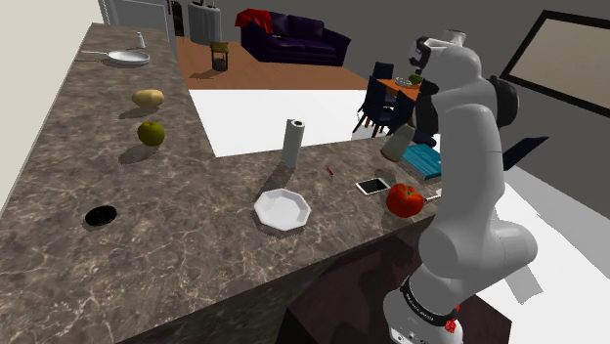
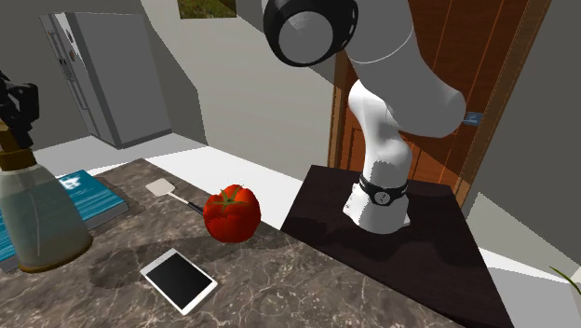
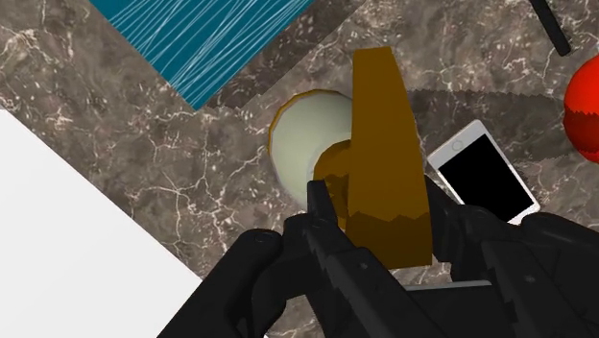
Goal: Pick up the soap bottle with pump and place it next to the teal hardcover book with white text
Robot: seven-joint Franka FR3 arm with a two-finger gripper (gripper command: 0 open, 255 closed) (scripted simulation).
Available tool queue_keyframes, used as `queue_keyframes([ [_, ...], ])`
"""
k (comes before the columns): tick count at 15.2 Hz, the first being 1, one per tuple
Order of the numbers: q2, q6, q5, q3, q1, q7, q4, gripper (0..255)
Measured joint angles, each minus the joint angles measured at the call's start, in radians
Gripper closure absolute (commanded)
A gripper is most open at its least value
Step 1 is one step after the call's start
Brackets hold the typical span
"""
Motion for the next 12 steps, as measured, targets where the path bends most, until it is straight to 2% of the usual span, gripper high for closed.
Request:
queue_keyframes([
  [8, 0.002, 0.107, 0.006, 0.001, 0.038, -0.017, -0.121, 255],
  [12, -0.001, 0.126, 0.006, 0.000, 0.047, -0.020, -0.144, 255],
])
